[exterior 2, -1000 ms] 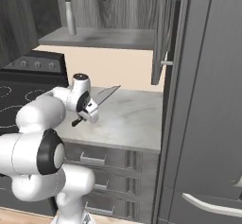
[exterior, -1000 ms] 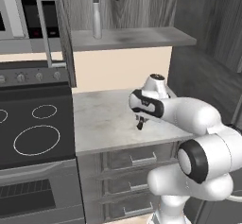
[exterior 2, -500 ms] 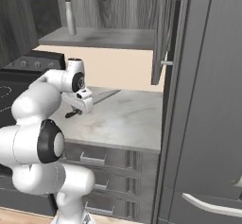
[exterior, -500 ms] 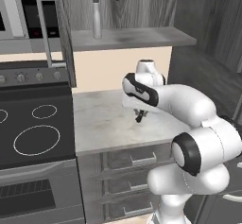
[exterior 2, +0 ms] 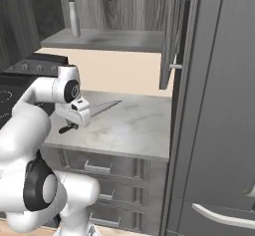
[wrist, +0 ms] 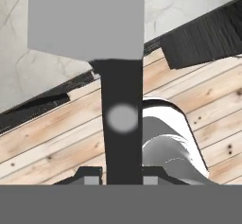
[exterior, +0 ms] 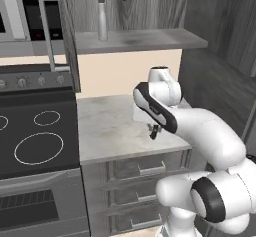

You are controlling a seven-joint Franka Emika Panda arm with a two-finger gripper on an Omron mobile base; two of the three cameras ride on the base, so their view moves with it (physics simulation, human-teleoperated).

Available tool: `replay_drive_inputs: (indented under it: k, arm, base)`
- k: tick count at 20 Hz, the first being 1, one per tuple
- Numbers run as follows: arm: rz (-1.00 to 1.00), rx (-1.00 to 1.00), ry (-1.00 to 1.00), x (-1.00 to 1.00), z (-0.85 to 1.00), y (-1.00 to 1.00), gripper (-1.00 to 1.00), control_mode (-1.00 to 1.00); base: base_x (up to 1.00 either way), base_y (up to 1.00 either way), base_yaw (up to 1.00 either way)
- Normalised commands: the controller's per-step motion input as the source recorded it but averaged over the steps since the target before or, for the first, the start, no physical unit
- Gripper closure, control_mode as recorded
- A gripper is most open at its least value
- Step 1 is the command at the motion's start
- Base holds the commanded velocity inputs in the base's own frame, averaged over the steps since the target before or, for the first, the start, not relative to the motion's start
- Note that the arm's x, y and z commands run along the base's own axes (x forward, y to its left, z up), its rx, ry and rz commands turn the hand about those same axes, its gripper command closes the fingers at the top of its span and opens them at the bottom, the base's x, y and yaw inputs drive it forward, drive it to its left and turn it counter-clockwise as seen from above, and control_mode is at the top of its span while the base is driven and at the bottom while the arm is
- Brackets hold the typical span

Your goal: Move the cutting board and knife to the sink. Then move spray from the cabinet to the counter.

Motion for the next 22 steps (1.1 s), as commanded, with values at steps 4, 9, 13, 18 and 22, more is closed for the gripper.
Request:
replay_drive_inputs:
  k: [4, 9, 13, 18, 22]
  arm:
    - [0.04, 0.02, 0.0, -0.34, 0.0, -0.19, 1.0, -1.0]
    - [0.0, 0.0, 0.04, 0.0, 0.0, -0.05, 1.0, -1.0]
    - [-0.02, 0.0, 0.0, -0.05, 0.0, 0.01, 1.0, -1.0]
    - [0.0, 0.0, 0.0, -0.14, 0.0, 0.04, 1.0, 1.0]
    - [0.0, 0.0, 0.0, 0.0, 0.0, 0.0, 1.0, 1.0]
  base:
    - [0.0, 0.0, 0.0]
    - [0.0, 0.0, 0.0]
    - [0.0, 0.0, 0.0]
    - [-0.41, 0.22, 0.0]
    - [-0.79, 0.3, 0.08]
